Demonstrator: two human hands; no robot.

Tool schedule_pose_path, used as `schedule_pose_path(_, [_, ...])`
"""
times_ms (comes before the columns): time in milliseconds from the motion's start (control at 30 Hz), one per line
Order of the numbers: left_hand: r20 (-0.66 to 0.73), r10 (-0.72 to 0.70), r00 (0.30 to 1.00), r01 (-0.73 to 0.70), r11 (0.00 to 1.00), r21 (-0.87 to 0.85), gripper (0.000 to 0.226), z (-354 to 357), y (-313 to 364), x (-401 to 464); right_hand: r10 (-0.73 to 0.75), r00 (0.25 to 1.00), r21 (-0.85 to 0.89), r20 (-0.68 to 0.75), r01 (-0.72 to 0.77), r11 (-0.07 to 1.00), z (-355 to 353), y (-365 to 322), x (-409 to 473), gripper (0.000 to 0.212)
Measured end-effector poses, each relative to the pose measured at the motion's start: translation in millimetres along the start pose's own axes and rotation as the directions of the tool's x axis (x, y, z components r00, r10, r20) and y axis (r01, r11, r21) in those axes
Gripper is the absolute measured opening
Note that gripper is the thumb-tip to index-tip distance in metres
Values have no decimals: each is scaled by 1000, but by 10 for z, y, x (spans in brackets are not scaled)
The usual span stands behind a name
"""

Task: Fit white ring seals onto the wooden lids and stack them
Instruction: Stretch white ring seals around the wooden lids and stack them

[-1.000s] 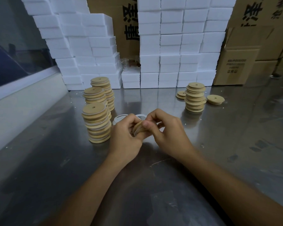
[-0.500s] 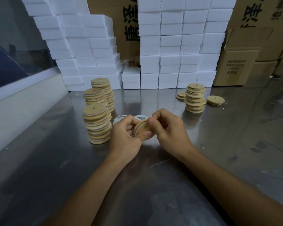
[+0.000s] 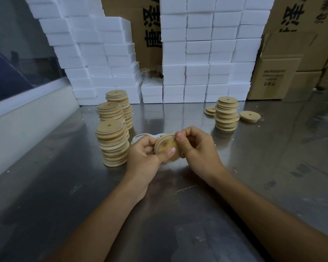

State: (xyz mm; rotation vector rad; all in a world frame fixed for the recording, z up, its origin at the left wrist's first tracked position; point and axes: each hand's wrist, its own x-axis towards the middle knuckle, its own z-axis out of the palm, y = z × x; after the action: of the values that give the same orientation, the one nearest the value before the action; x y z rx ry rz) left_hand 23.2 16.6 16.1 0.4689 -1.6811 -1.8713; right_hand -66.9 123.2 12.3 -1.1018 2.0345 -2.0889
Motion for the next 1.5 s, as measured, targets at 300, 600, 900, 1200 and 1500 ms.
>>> schedule_pose_path(300, [-50,225,973,-212,958,192,24,-22,-87,73,-6,998,-75,-70,1,997,41,59,-34,10])
schedule_pose_path(600, [188,819,543,-644,262,719,12,-133,-62,76,-431,902,-468,-19,373,801,20,-18,-58,7])
schedule_pose_path(900, [2,407,913,-368,823,433,19,-100,-119,119,-377,913,-344,-155,308,887,30,-85,-57,10])
schedule_pose_path(1200, [-44,229,972,-211,943,256,22,-72,-140,126,46,979,96,-198,-27,995,44,-28,-41,14])
schedule_pose_path(1500, [335,640,691,-599,247,762,15,-268,25,127,-225,967,-379,117,252,890,-74,-11,-49,19])
